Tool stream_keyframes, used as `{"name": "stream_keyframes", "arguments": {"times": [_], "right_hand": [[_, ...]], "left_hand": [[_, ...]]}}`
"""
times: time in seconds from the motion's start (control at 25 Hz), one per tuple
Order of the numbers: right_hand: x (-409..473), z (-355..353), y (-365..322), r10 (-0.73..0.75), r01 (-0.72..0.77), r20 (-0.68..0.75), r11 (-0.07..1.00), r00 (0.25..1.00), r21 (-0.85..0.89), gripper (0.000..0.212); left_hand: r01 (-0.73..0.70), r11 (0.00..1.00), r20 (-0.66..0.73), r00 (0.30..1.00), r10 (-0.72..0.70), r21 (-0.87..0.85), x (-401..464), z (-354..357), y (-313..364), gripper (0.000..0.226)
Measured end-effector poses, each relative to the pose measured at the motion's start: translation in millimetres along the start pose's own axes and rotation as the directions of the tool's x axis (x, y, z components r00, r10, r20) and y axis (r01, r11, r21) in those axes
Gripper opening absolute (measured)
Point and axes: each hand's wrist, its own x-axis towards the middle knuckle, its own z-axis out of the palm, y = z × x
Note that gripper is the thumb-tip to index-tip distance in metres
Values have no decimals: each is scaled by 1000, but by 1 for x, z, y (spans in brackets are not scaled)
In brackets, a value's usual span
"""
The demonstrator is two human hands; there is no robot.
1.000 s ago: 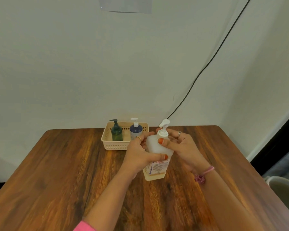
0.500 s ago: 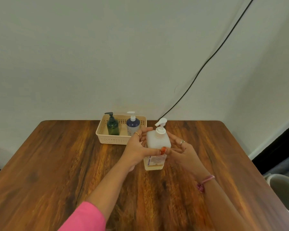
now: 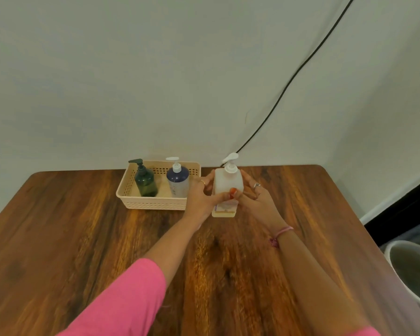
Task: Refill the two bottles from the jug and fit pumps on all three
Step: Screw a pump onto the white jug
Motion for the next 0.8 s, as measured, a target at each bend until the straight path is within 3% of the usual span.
{"name": "stream_keyframes", "arguments": {"times": [0.24, 0.44, 0.8], "right_hand": [[60, -15, 36, 62, -62, -23, 998, 998, -1, 75], [93, -19, 59, 108, -108, -39, 994, 993, -18, 72], [118, -15, 83, 137, -137, -10, 989, 991, -47, 70]], "left_hand": [[77, 993, 71, 994, -83, 89, 58, 14, -27, 69], [161, 980, 95, 980, -172, 119, 87, 28, -46, 53], [198, 975, 114, 971, -209, 106, 109, 33, -73, 56]]}}
